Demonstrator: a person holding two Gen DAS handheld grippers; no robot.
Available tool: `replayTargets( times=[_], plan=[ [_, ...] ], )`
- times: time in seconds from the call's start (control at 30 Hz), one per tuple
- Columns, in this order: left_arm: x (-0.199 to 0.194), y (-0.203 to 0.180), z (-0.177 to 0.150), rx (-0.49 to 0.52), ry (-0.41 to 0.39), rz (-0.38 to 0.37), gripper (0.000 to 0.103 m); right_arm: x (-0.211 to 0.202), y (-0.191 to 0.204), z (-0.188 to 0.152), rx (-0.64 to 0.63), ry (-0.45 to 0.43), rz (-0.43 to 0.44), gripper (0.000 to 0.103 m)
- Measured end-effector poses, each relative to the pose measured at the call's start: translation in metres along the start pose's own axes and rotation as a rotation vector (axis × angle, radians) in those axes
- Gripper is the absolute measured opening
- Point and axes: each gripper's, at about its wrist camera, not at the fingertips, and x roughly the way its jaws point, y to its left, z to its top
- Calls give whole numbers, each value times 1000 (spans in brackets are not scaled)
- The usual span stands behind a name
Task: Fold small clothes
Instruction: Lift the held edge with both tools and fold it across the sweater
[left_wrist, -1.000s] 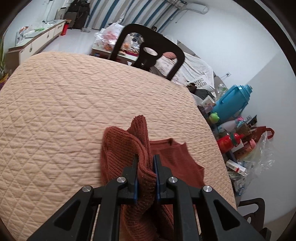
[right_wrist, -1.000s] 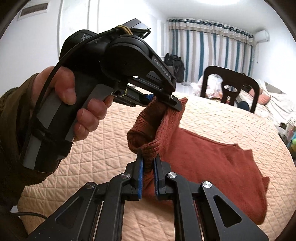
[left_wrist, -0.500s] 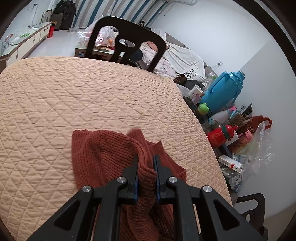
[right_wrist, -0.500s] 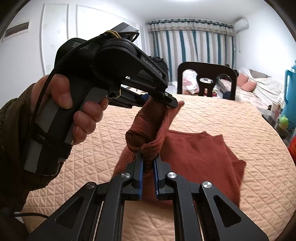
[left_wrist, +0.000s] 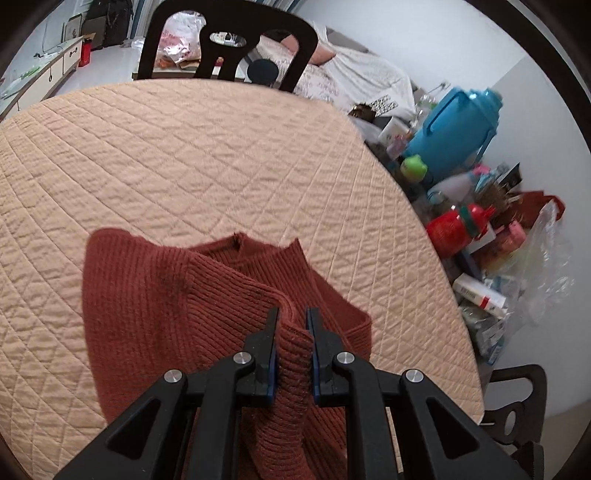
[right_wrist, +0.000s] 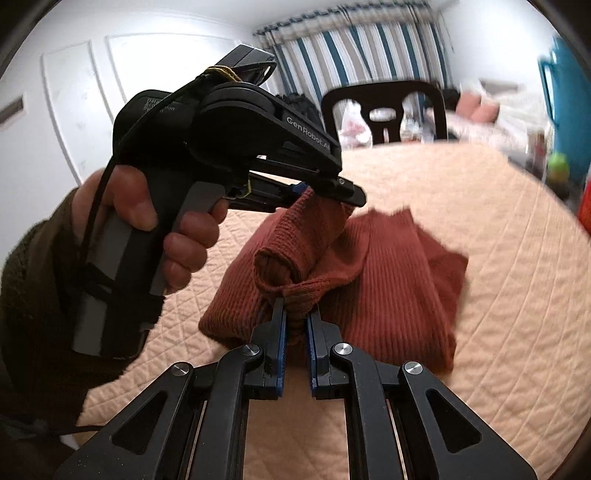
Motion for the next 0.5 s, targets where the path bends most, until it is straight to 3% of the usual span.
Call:
replayTargets(
  times=[0.2,0.3,0.5],
  plan=[
    [9,-6,-4,31,16,51,17,4,-10,-2,71,45,62,9],
    [12,-4,-5,20,27,52,29,10,-16,0,103,67,91,10],
    [7,6,-5,-5,19,46,39,12,-29,4,152,107,143,29]
  ],
)
